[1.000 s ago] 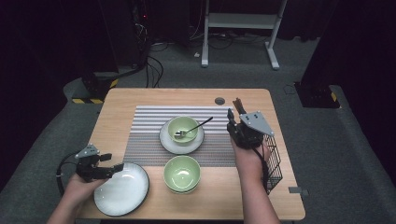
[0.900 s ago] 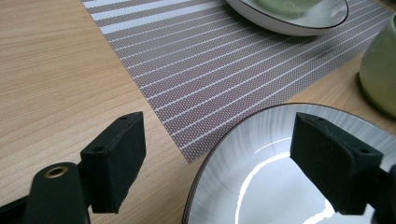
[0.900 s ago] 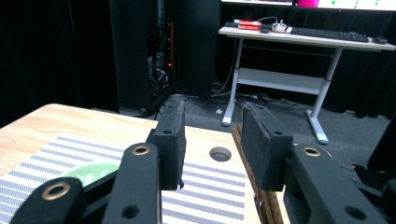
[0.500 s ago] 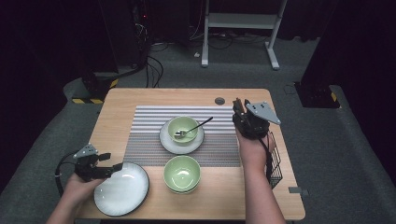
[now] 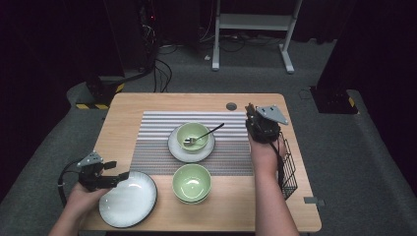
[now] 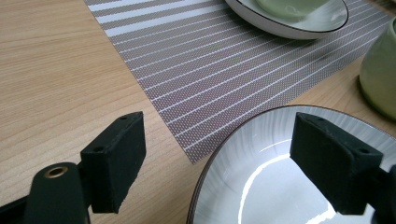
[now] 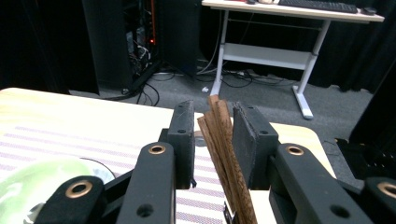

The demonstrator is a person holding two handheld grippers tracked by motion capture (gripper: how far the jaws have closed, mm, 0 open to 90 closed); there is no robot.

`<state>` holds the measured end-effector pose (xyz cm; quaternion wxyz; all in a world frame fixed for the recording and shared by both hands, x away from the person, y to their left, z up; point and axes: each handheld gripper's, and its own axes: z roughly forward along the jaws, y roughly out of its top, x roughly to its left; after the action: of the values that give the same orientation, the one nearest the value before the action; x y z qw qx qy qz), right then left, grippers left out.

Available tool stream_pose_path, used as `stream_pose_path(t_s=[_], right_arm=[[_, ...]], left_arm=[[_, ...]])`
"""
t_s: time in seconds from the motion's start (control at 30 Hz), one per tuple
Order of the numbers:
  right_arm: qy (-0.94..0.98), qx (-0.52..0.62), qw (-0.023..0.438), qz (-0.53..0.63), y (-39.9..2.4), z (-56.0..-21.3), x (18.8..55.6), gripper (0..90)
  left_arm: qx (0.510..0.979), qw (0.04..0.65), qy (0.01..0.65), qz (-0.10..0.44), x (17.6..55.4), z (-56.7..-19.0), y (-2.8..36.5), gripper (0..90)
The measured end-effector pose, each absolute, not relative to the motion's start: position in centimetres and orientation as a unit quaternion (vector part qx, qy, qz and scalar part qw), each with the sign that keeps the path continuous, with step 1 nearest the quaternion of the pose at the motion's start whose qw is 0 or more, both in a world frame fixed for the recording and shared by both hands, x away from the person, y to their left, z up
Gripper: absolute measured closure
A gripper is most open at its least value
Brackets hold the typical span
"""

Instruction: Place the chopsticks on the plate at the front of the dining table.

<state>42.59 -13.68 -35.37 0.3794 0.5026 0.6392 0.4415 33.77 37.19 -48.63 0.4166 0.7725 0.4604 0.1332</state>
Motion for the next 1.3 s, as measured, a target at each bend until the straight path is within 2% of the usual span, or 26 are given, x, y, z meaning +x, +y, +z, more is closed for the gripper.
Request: stream_pose_path(t_s=[0.83,1.3], right_arm=[[0.641,0.523,0.382,0.412,-13.8,-36.8,44.3,75.0],[0.648,0.507,0.394,0.409,-13.6,-36.6,43.5,77.5]], left_arm=[[0.774,0.42,0.456,0.131,33.7,-48.6,37.1,18.7],[0.775,0.419,0.454,0.13,33.8,-48.7,36.8,18.6]])
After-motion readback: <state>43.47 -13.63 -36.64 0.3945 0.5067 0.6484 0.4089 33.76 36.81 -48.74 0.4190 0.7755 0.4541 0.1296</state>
